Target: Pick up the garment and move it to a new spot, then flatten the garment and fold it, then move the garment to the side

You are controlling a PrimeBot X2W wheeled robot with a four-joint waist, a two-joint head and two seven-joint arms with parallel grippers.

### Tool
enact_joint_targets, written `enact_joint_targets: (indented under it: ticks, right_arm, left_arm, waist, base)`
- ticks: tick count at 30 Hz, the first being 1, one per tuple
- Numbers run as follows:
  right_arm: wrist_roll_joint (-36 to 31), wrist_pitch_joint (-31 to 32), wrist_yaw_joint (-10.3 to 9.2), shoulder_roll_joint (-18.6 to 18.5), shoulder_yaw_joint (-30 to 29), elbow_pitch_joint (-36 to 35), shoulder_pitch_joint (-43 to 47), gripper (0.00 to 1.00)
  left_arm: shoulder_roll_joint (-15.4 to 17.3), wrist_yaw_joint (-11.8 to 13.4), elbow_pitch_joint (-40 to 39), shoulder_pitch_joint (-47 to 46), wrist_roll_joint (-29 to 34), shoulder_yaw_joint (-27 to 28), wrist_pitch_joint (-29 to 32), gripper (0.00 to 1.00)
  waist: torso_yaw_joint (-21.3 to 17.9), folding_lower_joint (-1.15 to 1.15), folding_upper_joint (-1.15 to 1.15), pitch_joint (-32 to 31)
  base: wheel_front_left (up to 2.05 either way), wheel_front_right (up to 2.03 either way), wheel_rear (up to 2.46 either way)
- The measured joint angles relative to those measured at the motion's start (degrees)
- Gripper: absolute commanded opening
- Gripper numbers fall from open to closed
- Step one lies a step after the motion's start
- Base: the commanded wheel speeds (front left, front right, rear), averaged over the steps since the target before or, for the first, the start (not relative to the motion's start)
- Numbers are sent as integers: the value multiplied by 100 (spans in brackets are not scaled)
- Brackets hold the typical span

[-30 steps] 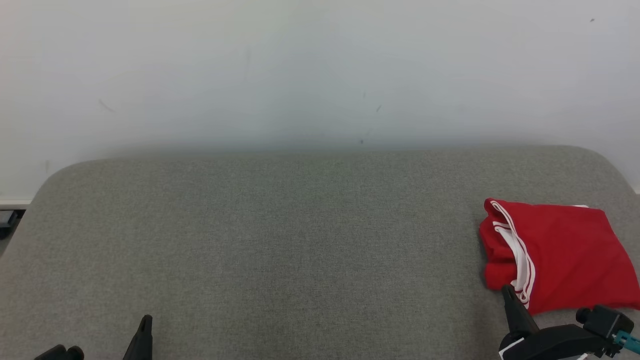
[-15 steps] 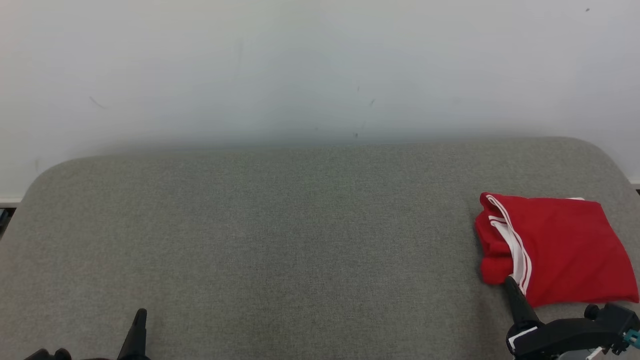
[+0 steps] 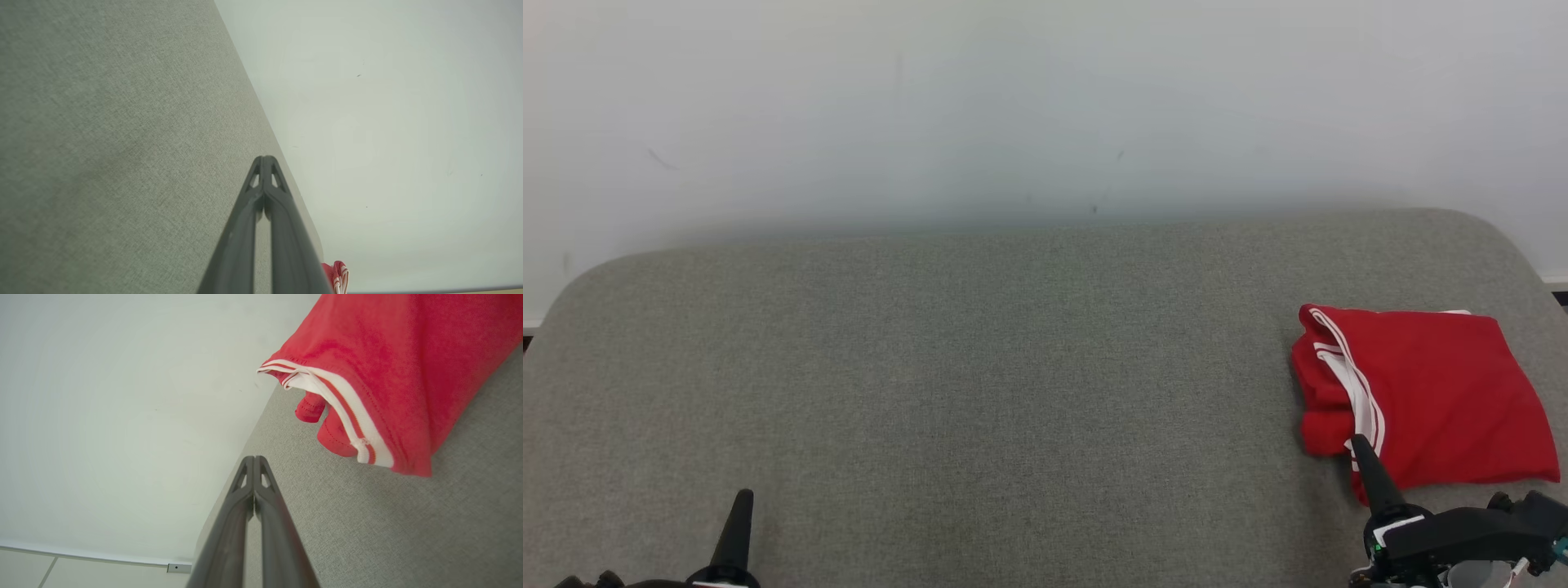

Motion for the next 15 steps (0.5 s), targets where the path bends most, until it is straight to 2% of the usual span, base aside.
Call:
enact_joint_targets:
  ticks: [15]
  right_arm:
    - [1182, 152, 108, -2, -108, 51, -129, 0]
  left_arm:
    - [-129, -247, 135, -216, -1160, 305, 110, 0]
  waist:
    - [-101, 0, 0, 114]
  base:
    - [0, 0, 0]
